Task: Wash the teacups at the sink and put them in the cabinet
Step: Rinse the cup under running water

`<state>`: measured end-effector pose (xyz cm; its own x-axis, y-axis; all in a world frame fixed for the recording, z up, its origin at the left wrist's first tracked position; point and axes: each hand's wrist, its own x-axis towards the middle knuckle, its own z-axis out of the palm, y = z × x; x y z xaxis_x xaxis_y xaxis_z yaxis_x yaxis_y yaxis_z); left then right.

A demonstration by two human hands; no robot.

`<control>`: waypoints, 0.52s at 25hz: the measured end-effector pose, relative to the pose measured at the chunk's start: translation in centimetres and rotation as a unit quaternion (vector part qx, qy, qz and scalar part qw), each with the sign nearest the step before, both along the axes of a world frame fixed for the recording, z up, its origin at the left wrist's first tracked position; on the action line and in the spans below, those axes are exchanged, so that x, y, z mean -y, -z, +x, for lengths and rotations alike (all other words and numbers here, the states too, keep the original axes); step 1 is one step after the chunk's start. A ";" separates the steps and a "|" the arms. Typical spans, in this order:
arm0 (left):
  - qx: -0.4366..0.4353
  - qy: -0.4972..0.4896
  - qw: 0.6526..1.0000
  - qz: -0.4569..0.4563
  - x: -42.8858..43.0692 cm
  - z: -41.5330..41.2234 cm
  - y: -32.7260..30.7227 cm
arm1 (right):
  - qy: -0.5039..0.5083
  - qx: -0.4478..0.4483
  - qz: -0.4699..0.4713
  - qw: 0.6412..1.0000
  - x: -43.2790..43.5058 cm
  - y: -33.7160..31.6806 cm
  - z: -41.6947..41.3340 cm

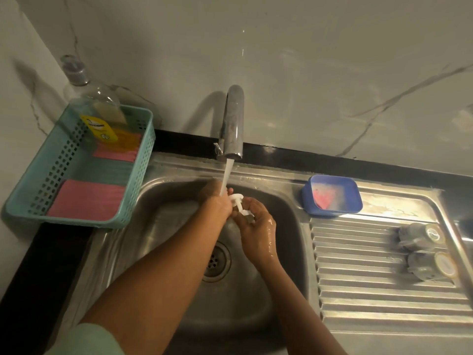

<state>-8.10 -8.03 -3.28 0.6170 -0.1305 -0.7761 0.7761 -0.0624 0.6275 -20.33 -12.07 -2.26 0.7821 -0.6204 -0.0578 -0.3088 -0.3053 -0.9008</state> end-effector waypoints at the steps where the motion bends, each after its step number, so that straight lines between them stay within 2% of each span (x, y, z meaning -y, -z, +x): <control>1: -0.006 -0.018 1.000 -0.004 -0.2 0.1 -0.3 | -0.009 -0.009 0.001 1.000 0.0 -0.1 0.3; 3: -0.055 -0.053 0.997 -0.015 -1.0 0.3 -0.1 | -0.030 -0.037 0.037 0.998 -0.4 -0.4 1.4; 6: -0.117 -0.034 0.989 -0.086 -3.7 -0.3 0.4 | -0.022 -0.043 0.111 0.993 -1.5 -1.1 3.0; 10: -0.027 -0.010 0.988 -0.155 -6.4 -1.6 2.2 | -0.044 -0.028 0.163 0.985 -2.6 -1.5 3.2; 13: 0.036 -0.033 0.979 -0.196 -6.5 -2.0 2.1 | -0.062 -0.065 0.130 0.987 -2.2 -1.2 3.7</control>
